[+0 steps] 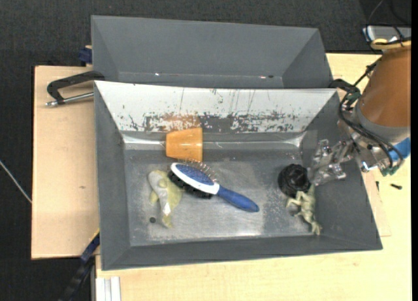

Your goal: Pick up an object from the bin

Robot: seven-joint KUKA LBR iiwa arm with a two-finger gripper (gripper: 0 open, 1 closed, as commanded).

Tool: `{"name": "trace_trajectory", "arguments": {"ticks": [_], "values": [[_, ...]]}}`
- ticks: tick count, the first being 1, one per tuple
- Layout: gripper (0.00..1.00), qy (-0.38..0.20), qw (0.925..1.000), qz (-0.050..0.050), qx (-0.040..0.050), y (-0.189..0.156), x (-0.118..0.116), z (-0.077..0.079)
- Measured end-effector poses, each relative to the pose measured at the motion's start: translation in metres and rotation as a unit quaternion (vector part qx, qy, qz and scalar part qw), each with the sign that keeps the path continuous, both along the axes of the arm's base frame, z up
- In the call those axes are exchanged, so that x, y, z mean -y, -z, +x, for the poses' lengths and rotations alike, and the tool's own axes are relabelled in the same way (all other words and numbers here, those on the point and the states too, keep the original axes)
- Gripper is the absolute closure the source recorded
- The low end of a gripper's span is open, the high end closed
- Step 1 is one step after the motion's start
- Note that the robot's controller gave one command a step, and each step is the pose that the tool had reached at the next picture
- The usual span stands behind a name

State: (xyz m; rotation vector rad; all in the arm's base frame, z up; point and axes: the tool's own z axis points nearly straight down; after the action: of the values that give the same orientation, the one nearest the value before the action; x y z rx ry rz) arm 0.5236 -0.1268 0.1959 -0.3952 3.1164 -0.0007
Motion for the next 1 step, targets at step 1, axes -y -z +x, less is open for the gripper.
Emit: {"name": "trace_trajectory", "arguments": {"ticks": [1], "values": [[1.00, 0.047, 0.9989, 0.002, -0.0020, 0.0605, -0.0110, 0.0019]]}}
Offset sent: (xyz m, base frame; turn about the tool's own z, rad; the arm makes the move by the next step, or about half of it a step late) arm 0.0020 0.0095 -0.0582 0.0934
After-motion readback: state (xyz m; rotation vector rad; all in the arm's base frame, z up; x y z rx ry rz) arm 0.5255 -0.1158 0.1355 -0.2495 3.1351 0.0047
